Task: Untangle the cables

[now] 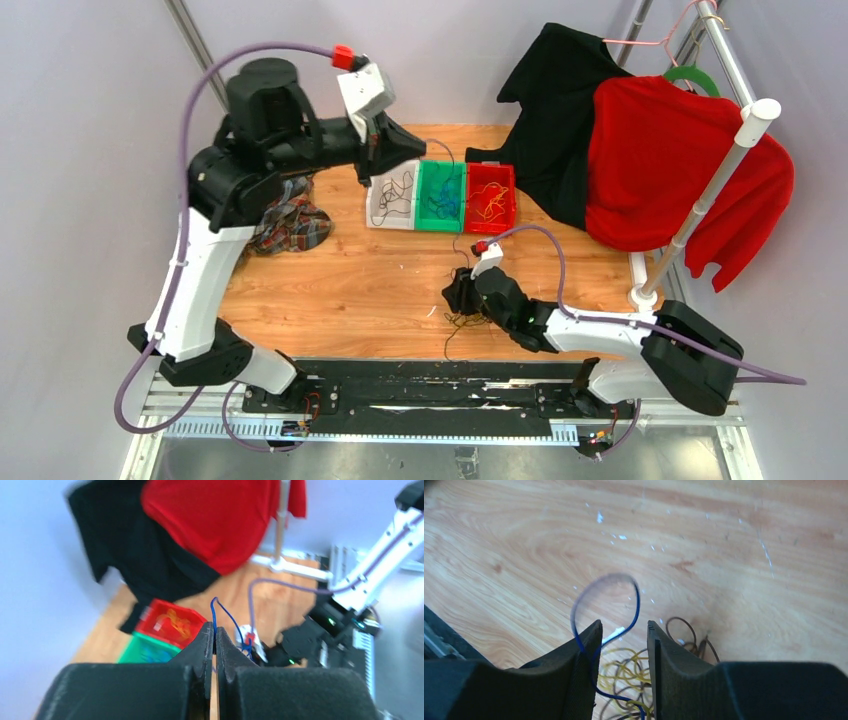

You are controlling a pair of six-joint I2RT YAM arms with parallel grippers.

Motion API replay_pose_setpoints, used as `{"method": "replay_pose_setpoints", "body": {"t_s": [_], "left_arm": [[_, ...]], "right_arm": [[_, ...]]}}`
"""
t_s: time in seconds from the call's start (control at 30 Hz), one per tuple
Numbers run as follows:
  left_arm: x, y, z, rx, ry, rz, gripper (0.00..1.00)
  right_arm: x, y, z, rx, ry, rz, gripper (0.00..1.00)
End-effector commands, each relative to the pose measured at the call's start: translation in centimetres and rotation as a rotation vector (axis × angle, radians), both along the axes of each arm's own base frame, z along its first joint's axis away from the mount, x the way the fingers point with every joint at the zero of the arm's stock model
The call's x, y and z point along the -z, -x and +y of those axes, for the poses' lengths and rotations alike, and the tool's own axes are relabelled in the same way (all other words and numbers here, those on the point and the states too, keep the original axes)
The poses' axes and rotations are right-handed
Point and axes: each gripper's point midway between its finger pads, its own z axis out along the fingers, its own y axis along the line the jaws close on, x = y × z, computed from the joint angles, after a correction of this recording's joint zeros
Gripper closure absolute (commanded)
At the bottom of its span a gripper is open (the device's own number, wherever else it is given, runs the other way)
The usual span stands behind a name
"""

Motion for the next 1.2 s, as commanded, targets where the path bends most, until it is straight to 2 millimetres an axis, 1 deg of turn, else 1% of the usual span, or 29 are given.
{"method": "replay_pose_setpoints", "body": {"t_s": [0.0, 0.13, 0.2, 0.27, 0.3, 0.4, 0.43, 0.47, 0.5, 0.53, 0.6, 0.67, 0.77, 0.83, 0.9, 0.97, 1.0, 1.03, 1.07, 1.13, 1.17], "left_arm": [[-3.2, -3.4, 1.4, -0.154, -0.010, -0.180, 1.00], [-6.3, -4.8, 1.7, -0.226, 0.055, -0.281, 1.00], [-7.7, -6.1, 2.3, -0.296, 0.087, -0.349, 1.00], [-10.0, -7.6, 3.5, -0.410, 0.140, -0.425, 1.00], [-11.4, -7.8, 3.9, -0.440, 0.173, -0.475, 1.00], [-15.5, -8.3, 5.4, -0.530, 0.259, -0.615, 1.00], [-17.2, -8.2, 6.1, -0.561, 0.296, -0.657, 0.99], [-18.3, -8.3, 6.5, -0.587, 0.319, -0.691, 1.00], [-19.5, -8.2, 7.0, -0.612, 0.344, -0.722, 1.00], [-20.6, -8.0, 7.5, -0.634, 0.373, -0.749, 1.00], [-22.1, -7.7, 8.4, -0.668, 0.414, -0.790, 1.00], [-23.0, -7.3, 8.9, -0.681, 0.434, -0.824, 1.00], [-24.0, -6.6, 9.6, -0.697, 0.463, -0.860, 1.00], [-24.8, -6.3, 10.2, -0.718, 0.492, -0.879, 1.00], [-25.6, -6.1, 11.0, -0.758, 0.513, -0.908, 1.00], [-27.2, -5.5, 12.1, -0.800, 0.563, -0.955, 1.00], [-27.4, -5.3, 12.0, -0.789, 0.564, -0.969, 1.00], [-27.1, -5.4, 11.3, -0.758, 0.539, -0.968, 1.00], [-26.2, -5.7, 10.5, -0.721, 0.504, -0.946, 1.00], [-23.9, -6.4, 8.8, -0.655, 0.441, -0.884, 1.00], [-22.9, -6.7, 8.4, -0.639, 0.424, -0.862, 1.00]], "right_arm": [[1.9, 0.4, -0.7, 0.037, -0.015, 0.070, 0.60], [3.1, 1.0, -0.9, 0.048, -0.022, 0.113, 0.59], [3.5, 1.2, -1.0, 0.048, -0.021, 0.129, 0.55], [3.9, 1.5, -1.4, 0.055, -0.021, 0.141, 0.49], [4.0, 1.7, -1.7, 0.059, -0.021, 0.144, 0.49], [4.5, 2.0, -2.4, 0.080, -0.026, 0.154, 0.47], [4.5, 2.1, -2.5, 0.083, -0.030, 0.157, 0.46], [4.4, 2.1, -2.4, 0.081, -0.038, 0.157, 0.42], [4.3, 2.2, -2.4, 0.079, -0.045, 0.158, 0.40], [4.3, 2.3, -2.4, 0.077, -0.053, 0.158, 0.40], [4.6, 2.4, -2.5, 0.080, -0.059, 0.164, 0.40], [4.7, 2.4, -2.4, 0.080, -0.061, 0.170, 0.40], [5.0, 2.5, -2.4, 0.084, -0.063, 0.183, 0.47], [5.1, 2.6, -2.4, 0.089, -0.069, 0.191, 0.50], [5.3, 2.7, -2.5, 0.093, -0.073, 0.199, 0.50], [5.4, 2.8, -2.5, 0.095, -0.077, 0.205, 0.47], [5.4, 2.8, -2.5, 0.093, -0.080, 0.205, 0.45], [5.4, 2.9, -2.4, 0.091, -0.081, 0.207, 0.45], [5.3, 2.8, -2.4, 0.093, -0.082, 0.207, 0.45], [5.2, 2.8, -2.4, 0.092, -0.084, 0.207, 0.48], [5.2, 2.8, -2.4, 0.094, -0.082, 0.207, 0.48]]}}
